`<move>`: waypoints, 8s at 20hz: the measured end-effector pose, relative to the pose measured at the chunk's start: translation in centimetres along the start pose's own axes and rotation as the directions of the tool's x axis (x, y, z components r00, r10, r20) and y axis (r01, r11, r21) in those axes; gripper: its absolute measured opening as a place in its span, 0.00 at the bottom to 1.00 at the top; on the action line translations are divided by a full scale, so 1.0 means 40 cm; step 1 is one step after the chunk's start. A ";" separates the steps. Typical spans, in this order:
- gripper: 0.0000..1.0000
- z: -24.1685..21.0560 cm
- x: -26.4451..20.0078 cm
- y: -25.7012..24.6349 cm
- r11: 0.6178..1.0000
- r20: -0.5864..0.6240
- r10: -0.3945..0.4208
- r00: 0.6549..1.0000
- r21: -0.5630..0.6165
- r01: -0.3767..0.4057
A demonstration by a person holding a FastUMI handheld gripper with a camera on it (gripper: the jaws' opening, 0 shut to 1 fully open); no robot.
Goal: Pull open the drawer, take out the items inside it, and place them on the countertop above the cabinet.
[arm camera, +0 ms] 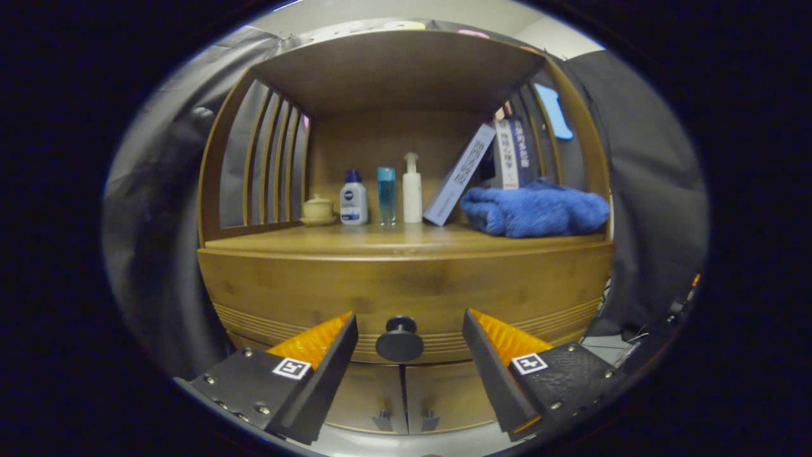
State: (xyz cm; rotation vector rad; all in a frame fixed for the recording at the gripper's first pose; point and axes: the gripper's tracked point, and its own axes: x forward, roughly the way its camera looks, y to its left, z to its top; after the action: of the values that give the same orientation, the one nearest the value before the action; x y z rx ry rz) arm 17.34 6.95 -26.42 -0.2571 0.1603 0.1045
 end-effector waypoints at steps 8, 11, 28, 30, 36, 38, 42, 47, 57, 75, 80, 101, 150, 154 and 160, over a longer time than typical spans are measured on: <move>0.42 -0.019 0.021 0.013 0.999 -0.013 -0.015 1.000 0.037 0.015; 0.43 -0.021 0.013 0.009 0.999 0.007 -0.041 0.999 0.015 0.041; 0.29 -0.057 -0.277 0.016 1.000 -0.001 -0.001 1.000 0.002 0.001; 0.29 -0.071 -0.329 0.014 1.000 -0.015 -0.003 1.000 -0.009 0.003; 0.29 -0.087 -0.423 0.018 0.999 -0.014 0.007 1.000 -0.045 -0.007; 0.29 -0.085 -0.439 0.011 0.999 -0.011 0.011 1.000 -0.045 -0.011; 0.29 -0.083 -0.449 0.014 0.995 0.012 0.027 1.000 -0.096 -0.026; 0.62 -0.037 -0.472 0.005 0.995 0.011 0.069 0.998 0.069 -0.069; 1.00 0.252 -0.493 -0.035 0.997 0.003 0.067 0.998 0.028 -0.067; 0.99 0.071 -0.185 0.112 0.967 -0.638 0.173 0.750 -0.034 -0.252; 0.99 -0.039 -0.108 0.065 0.990 -0.755 0.004 0.656 -0.092 -0.111; 0.39 -0.071 -0.047 0.095 0.976 -0.558 0.106 0.823 -0.100 -0.193; 0.91 0.225 0.224 0.018 0.993 -0.167 -0.100 0.981 -0.079 0.088; 1.00 0.249 0.114 0.059 0.996 -0.157 -0.066 0.985 -0.067 0.056; 1.00 0.333 -0.071 0.084 0.997 -0.058 -0.044 0.997 -0.065 0.040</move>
State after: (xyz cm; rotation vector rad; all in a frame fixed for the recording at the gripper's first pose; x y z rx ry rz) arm 16.08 13.41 -14.05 -0.3274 0.2106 0.0606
